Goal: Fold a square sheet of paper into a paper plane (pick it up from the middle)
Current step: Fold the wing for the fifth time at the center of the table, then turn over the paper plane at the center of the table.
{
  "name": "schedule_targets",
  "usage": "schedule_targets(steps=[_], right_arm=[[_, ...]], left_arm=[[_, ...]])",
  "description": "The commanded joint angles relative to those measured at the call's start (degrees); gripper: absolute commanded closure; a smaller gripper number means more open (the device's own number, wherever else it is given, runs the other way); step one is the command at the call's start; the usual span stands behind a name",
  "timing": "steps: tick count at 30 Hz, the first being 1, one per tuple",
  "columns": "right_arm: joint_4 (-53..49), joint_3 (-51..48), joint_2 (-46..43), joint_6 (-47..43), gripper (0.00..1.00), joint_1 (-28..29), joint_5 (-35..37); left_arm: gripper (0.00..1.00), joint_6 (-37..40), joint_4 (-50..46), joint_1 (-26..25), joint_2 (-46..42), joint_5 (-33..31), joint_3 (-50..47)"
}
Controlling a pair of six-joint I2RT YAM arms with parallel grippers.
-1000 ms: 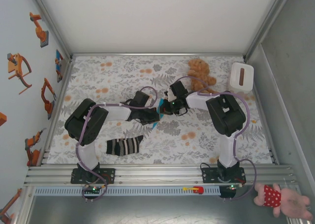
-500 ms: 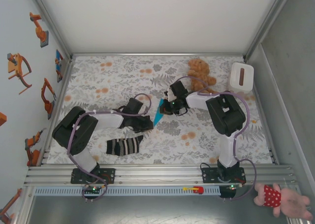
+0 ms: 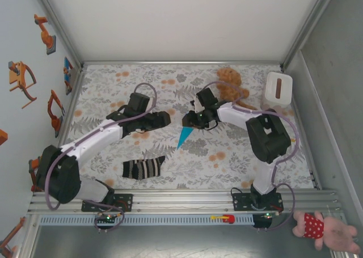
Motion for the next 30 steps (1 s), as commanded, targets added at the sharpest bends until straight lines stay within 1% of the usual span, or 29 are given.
schedule_targets(steps=[1, 4, 7, 8, 10, 12, 14, 15, 17, 23, 29, 30], right_arm=[[-4.1, 0.5, -4.7, -0.7, 0.46, 0.5, 6.2], [-7.9, 1.5, -6.2, 0.6, 0.42, 1.7, 12.3], [-12.2, 3.2, -6.8, 4.0, 0.41, 4.0, 19.8], [-13.3, 3.6, -6.8, 5.9, 0.41, 4.7, 22.0], [-15.1, 4.2, -6.3, 10.7, 0.4, 5.8, 25.4], [-14.9, 4.6, -5.3, 14.8, 0.41, 6.9, 26.5], [-14.7, 5.5, -3.3, 19.0, 0.44, 7.7, 26.9], [-14.4, 6.0, -2.5, 20.6, 0.48, 8.1, 26.9], [-13.6, 7.3, -0.4, 23.2, 0.5, 8.9, 26.9], [-17.4, 12.4, 5.5, 28.2, 0.5, 10.1, 29.2], [-19.5, 11.8, 5.7, 31.1, 0.57, 10.9, 32.2], [-19.8, 11.7, 5.6, 31.4, 0.6, 11.0, 32.4]], left_arm=[[0.16, 2.8, -8.8, 1.1, -4.7, -11.2, 0.2], [0.07, 4.2, -12.0, 2.5, -9.5, -16.0, -1.2], [0.01, 5.0, -13.7, 4.4, -14.1, -18.0, -3.3], [0.04, 5.1, -13.8, 5.0, -15.6, -18.2, -4.1], [0.04, 5.3, -13.3, 6.1, -18.1, -18.1, -5.8], [0.04, 5.5, -12.9, 7.3, -19.9, -17.6, -7.3], [0.04, 6.0, -12.6, 8.6, -21.1, -16.5, -8.4], [0.04, 6.3, -12.5, 9.1, -21.4, -15.8, -8.9], [0.04, 6.7, -13.0, 9.7, -21.7, -15.3, -9.4], [0.04, 6.6, -12.7, 9.7, -22.8, -15.2, -10.5], [0.04, 6.6, -12.6, 9.7, -23.8, -15.8, -10.6], [0.04, 6.6, -12.5, 9.7, -23.8, -15.6, -10.8]])
